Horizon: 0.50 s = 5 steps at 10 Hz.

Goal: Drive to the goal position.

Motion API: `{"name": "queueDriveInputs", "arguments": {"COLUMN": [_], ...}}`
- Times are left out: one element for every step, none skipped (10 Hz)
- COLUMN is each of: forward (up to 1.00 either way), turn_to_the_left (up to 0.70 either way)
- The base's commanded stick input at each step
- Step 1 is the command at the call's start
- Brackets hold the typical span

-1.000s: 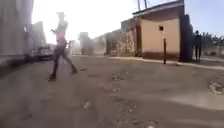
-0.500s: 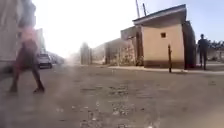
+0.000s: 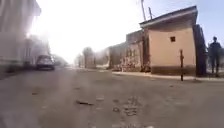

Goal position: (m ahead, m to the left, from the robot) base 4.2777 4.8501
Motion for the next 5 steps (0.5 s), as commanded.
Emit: {"name": "queueDriveInputs", "arguments": {"forward": [1.0,1.0,1.0,1.0,1.0], "turn_to_the_left": [0.0,0.0,0.0,0.0,0.0]}}
